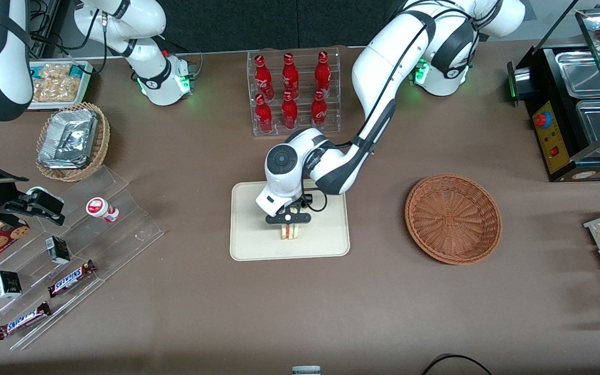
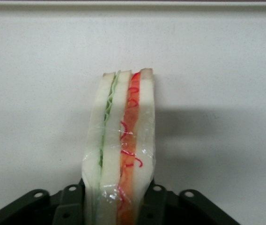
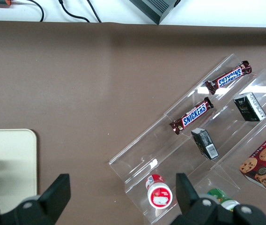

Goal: Place sandwich from basket to tray
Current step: 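Lower the sandwich onto the tray and open the left gripper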

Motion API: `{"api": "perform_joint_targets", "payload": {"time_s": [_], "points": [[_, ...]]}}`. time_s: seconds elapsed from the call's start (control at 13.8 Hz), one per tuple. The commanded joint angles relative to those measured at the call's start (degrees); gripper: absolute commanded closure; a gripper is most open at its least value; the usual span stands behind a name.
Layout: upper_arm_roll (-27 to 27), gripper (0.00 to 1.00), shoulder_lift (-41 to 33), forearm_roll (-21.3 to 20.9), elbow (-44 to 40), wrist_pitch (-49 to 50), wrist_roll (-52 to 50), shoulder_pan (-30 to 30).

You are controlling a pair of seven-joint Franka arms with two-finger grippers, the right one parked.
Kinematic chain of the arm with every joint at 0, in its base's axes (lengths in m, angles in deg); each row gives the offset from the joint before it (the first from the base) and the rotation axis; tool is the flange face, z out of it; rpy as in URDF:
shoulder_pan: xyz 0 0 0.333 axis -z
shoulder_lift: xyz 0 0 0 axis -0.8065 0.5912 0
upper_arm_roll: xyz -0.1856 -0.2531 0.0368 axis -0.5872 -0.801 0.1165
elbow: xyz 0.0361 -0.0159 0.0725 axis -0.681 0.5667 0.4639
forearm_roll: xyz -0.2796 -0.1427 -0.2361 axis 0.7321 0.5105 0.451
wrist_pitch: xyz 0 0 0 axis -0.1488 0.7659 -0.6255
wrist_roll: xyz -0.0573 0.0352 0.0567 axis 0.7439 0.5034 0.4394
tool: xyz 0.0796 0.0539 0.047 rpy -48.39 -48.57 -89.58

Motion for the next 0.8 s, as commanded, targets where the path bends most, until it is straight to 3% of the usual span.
{"api": "perform_joint_targets", "payload": {"time_s": [0.0,0.22,0.43,0.72], "points": [[0.9,0.0,0.6,-1.1,-1.9,0.2,-2.4,1.4],[0.9,0.0,-1.7,-0.2,-2.0,0.9,-2.8,0.0],[0.8,0.0,-8.0,4.6,-0.2,4.3,-1.8,-3.6],[0.6,0.0,-20.7,9.8,11.4,6.7,6.6,-10.3]]}}
